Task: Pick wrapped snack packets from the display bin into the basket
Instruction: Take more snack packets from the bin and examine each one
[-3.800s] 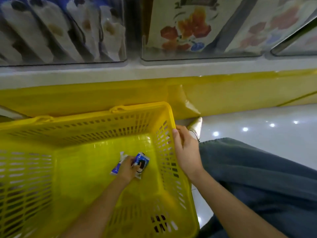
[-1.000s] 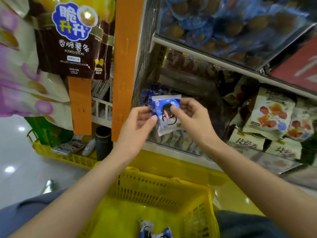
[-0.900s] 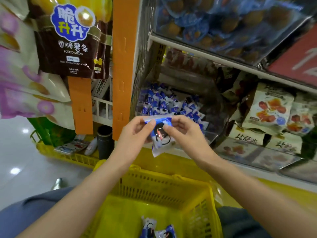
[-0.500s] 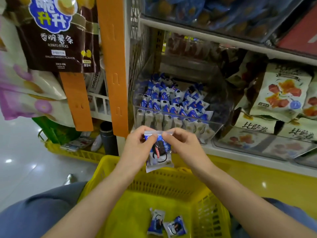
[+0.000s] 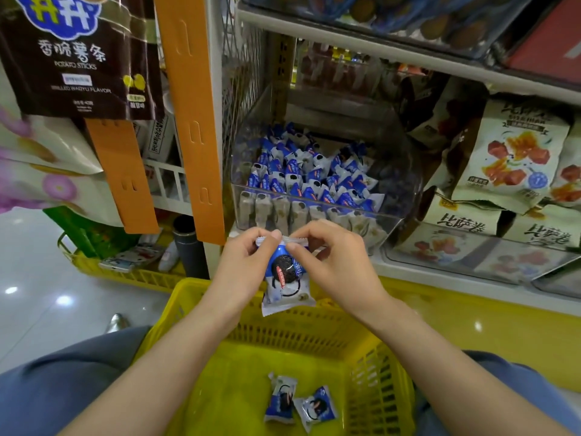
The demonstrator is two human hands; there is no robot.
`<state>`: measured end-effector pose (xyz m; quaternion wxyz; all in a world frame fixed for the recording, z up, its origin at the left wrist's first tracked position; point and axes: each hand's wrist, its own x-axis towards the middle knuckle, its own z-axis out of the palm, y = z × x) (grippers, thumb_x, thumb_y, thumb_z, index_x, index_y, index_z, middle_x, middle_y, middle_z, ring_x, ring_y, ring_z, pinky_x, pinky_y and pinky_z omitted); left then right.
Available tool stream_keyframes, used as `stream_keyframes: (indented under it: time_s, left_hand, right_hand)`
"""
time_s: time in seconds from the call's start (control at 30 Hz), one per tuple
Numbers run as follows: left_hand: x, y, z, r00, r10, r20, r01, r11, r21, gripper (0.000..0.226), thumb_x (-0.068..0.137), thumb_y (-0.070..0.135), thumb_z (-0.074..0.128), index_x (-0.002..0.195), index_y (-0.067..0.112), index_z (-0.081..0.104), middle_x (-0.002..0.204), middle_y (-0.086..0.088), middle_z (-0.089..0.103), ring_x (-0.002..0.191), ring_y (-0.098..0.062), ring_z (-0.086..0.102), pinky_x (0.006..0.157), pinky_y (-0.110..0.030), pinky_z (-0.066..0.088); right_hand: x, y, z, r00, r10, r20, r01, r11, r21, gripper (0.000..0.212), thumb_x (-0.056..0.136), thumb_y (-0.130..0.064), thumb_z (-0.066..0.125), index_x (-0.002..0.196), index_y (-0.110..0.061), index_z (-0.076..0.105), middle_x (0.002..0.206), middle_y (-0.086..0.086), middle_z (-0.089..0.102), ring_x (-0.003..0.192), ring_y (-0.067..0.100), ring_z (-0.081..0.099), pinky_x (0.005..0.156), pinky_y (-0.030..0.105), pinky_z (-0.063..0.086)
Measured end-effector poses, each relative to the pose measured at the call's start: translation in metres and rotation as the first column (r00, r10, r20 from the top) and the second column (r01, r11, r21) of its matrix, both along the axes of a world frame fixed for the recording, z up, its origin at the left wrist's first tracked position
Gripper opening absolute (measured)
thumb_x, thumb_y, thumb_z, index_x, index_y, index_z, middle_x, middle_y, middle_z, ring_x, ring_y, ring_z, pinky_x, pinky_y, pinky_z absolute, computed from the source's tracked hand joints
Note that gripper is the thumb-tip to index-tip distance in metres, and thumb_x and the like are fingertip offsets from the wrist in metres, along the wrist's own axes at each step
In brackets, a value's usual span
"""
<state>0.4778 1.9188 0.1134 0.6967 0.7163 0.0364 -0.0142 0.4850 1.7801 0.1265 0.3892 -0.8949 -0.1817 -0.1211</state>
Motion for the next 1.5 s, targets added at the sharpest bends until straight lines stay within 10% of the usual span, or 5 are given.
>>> stream_keyframes:
  time_s: [0.33, 0.63, 1.13, 1.37, 1.5]
  left_hand:
    - [0.005, 0.006, 0.005, 0.997, 0.037, -0.065, -0.046, 0.988, -0.147, 0.021, 0.083, 0.017, 0.067, 0.103, 0.016, 0.064, 0.093, -0.002, 0.073, 0.088, -0.017, 0.068, 0.078, -0.031, 0.055]
    - [0.010, 0.014, 0.007, 0.954, 0.115, 0.278, -0.164, 0.974, 0.159, 0.012, 0.091, 0.015, 0.056, 0.080, 0.019, 0.059, 0.074, 0.006, 0.061, 0.065, 0.003, 0.055, 0.061, -0.010, 0.043]
    - [0.010, 0.004, 0.000, 0.978, -0.009, 0.206, -0.046, 0.964, 0.260, 0.010, 0.088, 0.023, 0.059, 0.097, 0.020, 0.055, 0.094, 0.005, 0.060, 0.085, -0.005, 0.058, 0.072, -0.018, 0.047]
    - [0.002, -0.007, -0.011, 0.955, -0.100, 0.280, -0.014, 0.926, 0.377, 0.018, 0.092, 0.020, 0.053, 0.091, 0.037, 0.047, 0.096, 0.015, 0.055, 0.088, 0.006, 0.054, 0.068, -0.005, 0.043]
    - [0.005, -0.006, -0.010, 0.991, -0.100, 0.093, 0.097, 0.995, 0.034, 0.007, 0.092, 0.034, 0.047, 0.096, 0.033, 0.053, 0.098, 0.013, 0.063, 0.095, -0.002, 0.061, 0.080, -0.016, 0.046]
  right_hand:
    - [0.012, -0.009, 0.009, 0.805, 0.076, -0.589, 0.431, 0.607, 0.668, 0.007, 0.093, -0.011, 0.051, 0.088, -0.008, 0.056, 0.090, 0.008, 0.067, 0.068, 0.010, 0.070, 0.061, 0.020, 0.057]
    - [0.003, -0.006, -0.003, 0.877, -0.018, -0.480, 0.039, 0.999, 0.034, 0.048, 0.080, -0.016, 0.071, 0.121, -0.016, 0.047, 0.112, -0.005, 0.059, 0.106, 0.008, 0.054, 0.094, 0.026, 0.044]
    - [-0.004, -0.001, -0.005, 0.990, -0.109, 0.089, 0.107, 0.994, 0.020, 0.012, 0.087, -0.029, 0.061, 0.094, -0.019, 0.063, 0.087, -0.007, 0.062, 0.077, 0.007, 0.058, 0.069, 0.030, 0.051]
    - [0.002, -0.001, 0.001, 0.949, -0.155, -0.274, 0.246, 0.910, 0.334, 0.007, 0.089, -0.025, 0.058, 0.084, -0.020, 0.058, 0.076, -0.004, 0.064, 0.073, 0.011, 0.063, 0.066, 0.028, 0.055]
    - [0.000, 0.002, 0.003, 0.946, 0.086, -0.314, 0.046, 0.920, 0.390, 0.019, 0.090, -0.009, 0.056, 0.107, -0.013, 0.064, 0.098, -0.006, 0.066, 0.088, -0.005, 0.062, 0.077, 0.013, 0.050]
